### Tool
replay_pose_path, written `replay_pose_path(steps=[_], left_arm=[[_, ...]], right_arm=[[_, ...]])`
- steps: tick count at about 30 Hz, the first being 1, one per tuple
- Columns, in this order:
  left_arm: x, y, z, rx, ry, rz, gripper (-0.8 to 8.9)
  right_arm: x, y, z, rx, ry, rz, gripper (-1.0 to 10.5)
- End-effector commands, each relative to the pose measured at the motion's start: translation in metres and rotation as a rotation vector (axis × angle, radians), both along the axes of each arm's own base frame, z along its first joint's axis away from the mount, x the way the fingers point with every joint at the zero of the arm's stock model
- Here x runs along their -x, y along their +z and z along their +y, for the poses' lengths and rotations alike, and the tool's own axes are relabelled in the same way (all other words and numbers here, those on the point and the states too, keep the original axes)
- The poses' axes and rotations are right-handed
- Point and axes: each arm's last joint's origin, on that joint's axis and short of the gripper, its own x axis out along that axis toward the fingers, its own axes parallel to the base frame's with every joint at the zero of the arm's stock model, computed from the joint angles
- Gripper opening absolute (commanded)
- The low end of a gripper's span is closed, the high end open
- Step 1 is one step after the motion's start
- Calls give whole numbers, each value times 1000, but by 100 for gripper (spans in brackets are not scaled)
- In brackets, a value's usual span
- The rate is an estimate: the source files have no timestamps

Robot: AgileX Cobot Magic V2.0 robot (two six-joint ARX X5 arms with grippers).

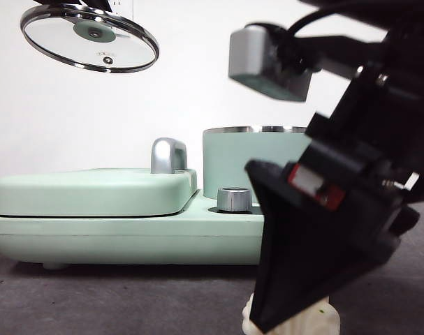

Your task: Put the buns in a small steamer

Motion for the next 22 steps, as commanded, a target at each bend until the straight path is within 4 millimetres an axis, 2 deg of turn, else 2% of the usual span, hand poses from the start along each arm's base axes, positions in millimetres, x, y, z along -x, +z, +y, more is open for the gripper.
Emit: replay_pose_path(steps=[1, 4, 7, 10, 12, 16, 18, 22], left_arm=[[-2, 8, -2, 18, -10, -39, 7], [-2, 8, -2, 18, -10, -40, 7], [-2, 8, -2, 18, -10, -39, 7], [-2, 8, -2, 18, -10, -39, 7], [-2, 8, -2, 18, -10, -39, 7], [-3, 9, -2, 19, -10, -42, 7], [-3, 9, -2, 19, -10, -42, 7], [-3, 9, -2, 19, -10, -42, 7]], right_arm=[[3, -6, 5, 8, 1, 31, 289], [7, -4, 6, 3, -10, 49, 189], [10, 11, 0, 4, -49, 76, 189], [12, 47, -9, 0, -78, 84, 189], [10, 82, -15, -7, -97, 79, 189], [-7, 140, -20, -65, -155, 64, 189], [-21, 162, -21, -100, -193, 43, 189], [-46, 183, -23, -123, -233, -19, 189]])
